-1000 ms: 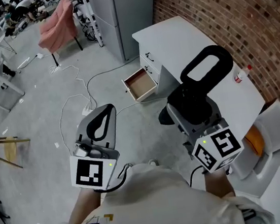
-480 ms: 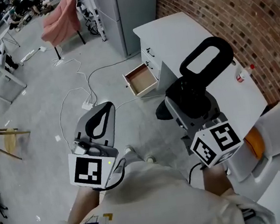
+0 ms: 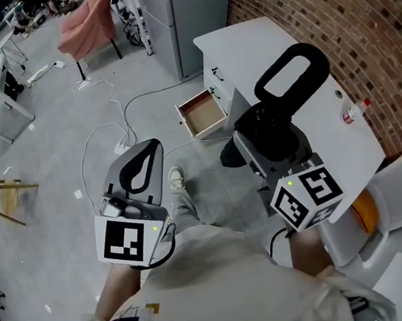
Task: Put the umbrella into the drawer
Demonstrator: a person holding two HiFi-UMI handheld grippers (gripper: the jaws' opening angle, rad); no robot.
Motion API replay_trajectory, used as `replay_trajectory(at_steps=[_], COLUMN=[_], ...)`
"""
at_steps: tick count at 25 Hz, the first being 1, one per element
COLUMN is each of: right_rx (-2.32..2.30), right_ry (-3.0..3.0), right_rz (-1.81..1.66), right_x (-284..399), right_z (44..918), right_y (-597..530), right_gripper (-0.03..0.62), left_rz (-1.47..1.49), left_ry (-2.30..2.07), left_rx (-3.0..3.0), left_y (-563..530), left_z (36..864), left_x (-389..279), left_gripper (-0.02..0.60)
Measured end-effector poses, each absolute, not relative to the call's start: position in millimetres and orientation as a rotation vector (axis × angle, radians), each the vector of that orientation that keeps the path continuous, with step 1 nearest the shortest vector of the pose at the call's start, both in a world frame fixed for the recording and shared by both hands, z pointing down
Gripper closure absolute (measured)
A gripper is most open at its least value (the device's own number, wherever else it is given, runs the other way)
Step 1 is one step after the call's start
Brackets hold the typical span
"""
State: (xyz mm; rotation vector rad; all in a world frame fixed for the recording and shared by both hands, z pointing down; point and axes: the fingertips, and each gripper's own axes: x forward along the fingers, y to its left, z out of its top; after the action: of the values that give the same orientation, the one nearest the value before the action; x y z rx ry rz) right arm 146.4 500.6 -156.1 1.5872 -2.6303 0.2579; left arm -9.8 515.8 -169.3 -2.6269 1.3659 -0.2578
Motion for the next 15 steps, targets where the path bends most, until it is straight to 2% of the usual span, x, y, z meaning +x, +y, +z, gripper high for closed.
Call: replay_trajectory(at_steps=[15], right_rx=[1.603], right_ry=[-2.557], right_rz=[0.341], right_x=[112], right_z=[-119], right_y=[375], right_gripper=[0.322], left_rz=[-0.261], left_ry=[1.343], left_rx=[-2.673], left_y=[395], left_z=[-152], left_x=[-44], left_gripper=[0.574])
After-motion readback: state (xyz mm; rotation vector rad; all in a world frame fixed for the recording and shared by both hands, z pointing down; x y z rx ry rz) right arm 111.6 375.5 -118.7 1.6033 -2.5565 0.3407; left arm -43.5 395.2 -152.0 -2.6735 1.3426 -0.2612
